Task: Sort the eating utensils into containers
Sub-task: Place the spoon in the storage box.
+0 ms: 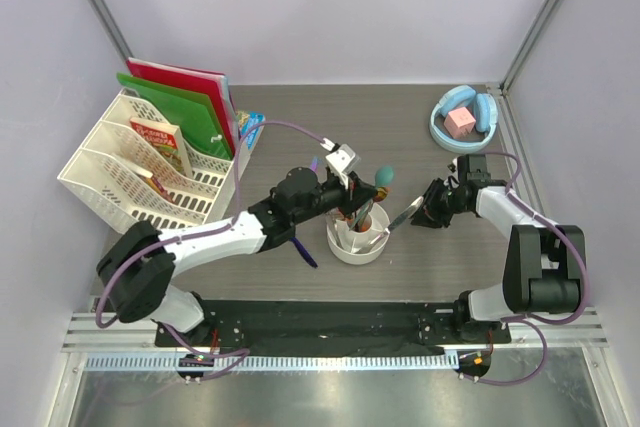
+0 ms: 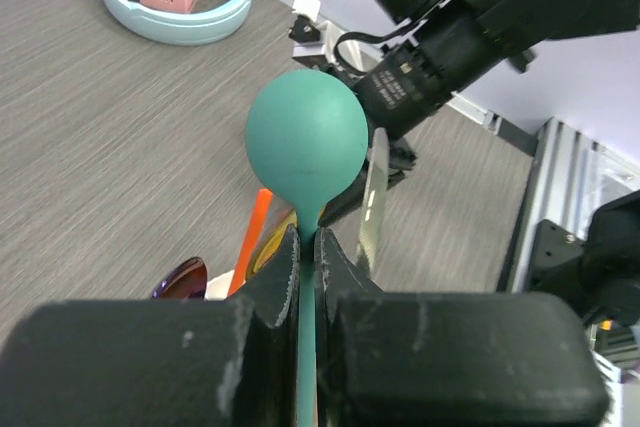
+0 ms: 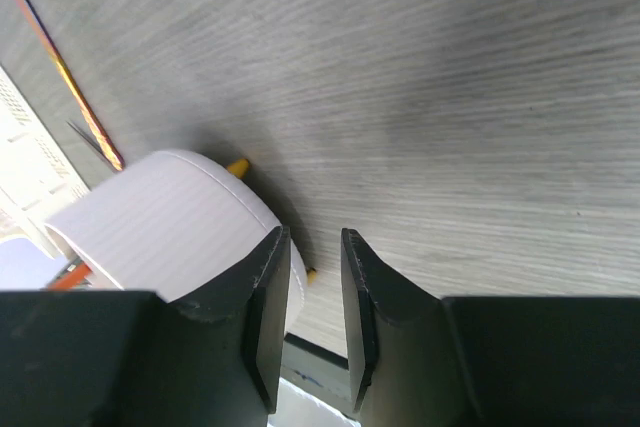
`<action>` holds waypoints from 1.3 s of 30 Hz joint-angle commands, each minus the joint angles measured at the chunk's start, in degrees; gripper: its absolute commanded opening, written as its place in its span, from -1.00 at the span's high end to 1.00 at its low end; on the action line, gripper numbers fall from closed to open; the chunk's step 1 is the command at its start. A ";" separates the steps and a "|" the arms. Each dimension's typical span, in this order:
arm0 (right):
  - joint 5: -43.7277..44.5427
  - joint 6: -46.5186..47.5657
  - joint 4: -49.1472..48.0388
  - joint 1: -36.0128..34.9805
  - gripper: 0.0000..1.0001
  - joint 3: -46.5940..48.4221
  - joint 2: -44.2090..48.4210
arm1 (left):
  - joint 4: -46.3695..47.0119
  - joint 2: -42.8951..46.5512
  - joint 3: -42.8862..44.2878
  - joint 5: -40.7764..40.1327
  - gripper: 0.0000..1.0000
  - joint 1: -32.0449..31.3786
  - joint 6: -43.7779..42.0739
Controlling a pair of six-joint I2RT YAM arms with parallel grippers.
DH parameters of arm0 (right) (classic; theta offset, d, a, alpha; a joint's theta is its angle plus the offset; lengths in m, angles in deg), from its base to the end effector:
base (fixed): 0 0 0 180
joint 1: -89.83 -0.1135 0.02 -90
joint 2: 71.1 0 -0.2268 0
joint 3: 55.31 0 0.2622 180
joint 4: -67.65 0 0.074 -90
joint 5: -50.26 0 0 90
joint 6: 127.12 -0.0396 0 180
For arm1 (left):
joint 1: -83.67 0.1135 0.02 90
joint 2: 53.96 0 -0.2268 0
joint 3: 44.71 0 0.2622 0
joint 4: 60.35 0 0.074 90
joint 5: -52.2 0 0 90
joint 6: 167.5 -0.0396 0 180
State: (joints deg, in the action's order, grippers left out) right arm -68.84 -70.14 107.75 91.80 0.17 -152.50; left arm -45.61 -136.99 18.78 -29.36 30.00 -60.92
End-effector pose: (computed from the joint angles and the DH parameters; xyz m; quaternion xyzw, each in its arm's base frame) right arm 0.2666 0.0101 0.1239 0.2349 0.9187 0.2906 0.1280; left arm 0.2041 -0.2873 0.2415 0.2807 0.6801 -0.4327 0.5209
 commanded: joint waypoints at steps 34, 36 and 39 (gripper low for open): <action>-1.04 6.56 4.77 0.22 0.35 1.16 -2.27 | 15.63 -0.74 -1.39 -5.37 1.00 -0.30 -2.69; -0.78 6.56 4.68 0.22 0.35 1.07 -2.35 | 16.16 0.22 -1.74 -5.63 1.00 -0.21 -2.78; -0.78 6.65 4.68 0.22 0.35 0.72 -2.79 | 16.42 1.11 -2.27 -5.64 1.00 -0.21 -2.87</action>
State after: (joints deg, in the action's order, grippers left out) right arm -69.26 -63.99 112.60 91.83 0.17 -155.00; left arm -33.74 -139.15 16.97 -33.44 29.74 -62.99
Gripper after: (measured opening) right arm 0.323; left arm 0.019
